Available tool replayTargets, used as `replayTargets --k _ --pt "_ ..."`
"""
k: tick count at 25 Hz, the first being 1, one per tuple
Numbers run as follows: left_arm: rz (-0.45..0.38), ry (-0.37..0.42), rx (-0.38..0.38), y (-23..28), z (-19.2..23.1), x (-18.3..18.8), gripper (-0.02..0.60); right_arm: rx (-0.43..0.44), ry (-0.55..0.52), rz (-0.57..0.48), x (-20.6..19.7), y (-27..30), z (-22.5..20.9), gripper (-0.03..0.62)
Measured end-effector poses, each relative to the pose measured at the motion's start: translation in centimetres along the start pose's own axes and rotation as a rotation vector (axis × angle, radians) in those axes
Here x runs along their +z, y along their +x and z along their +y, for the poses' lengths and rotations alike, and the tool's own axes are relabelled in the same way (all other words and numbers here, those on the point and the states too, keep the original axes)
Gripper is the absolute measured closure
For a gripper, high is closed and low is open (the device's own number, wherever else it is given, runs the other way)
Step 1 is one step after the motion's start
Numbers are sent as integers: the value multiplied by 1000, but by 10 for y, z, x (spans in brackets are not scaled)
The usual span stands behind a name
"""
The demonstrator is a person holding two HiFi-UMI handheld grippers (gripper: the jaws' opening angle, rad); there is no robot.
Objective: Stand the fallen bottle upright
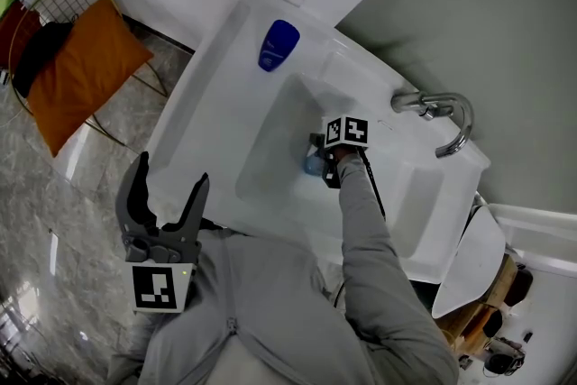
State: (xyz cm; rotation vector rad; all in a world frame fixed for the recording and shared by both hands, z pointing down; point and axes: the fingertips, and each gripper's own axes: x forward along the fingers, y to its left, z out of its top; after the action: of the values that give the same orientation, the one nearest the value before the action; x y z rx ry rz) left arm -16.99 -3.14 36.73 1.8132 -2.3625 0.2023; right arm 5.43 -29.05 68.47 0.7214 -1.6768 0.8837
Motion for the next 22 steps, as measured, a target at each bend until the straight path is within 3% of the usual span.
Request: replayTargets --k 5,12,22 --pt "7 -4 15 -1 2 -1 195 -18 46 27 -1 10 -5 350" --pt "8 -1 25 0 3 -2 195 -21 -4 47 -1 11 -6 350" --pt "-4 0 -5 1 -5 1 195 -34 -63 -63 0 -3 3 352"
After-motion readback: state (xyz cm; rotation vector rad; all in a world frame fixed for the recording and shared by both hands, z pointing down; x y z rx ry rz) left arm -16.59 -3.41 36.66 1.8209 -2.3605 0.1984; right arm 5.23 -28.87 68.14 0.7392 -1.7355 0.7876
